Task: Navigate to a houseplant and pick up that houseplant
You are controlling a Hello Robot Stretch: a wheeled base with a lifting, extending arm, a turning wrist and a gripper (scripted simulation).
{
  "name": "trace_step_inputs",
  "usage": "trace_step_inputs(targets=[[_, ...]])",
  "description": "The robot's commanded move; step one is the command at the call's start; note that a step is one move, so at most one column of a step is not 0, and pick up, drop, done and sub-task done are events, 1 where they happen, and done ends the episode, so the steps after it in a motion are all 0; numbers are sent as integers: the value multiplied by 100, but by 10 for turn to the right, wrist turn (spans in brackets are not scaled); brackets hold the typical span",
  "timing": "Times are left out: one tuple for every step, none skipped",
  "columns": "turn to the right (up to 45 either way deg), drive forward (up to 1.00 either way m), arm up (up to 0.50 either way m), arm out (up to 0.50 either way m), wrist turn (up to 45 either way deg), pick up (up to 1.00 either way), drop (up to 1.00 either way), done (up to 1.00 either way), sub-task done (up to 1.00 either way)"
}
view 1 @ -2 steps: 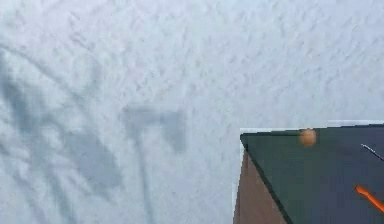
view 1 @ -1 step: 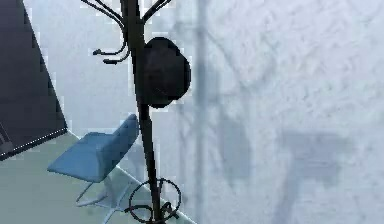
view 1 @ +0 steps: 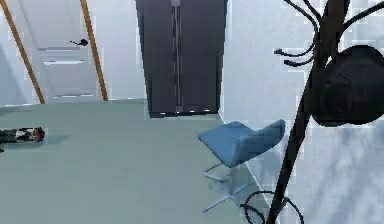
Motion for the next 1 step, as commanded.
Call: trace_step_inputs(targets=[[-270, 0, 0, 0, 0, 0, 0, 0, 0]])
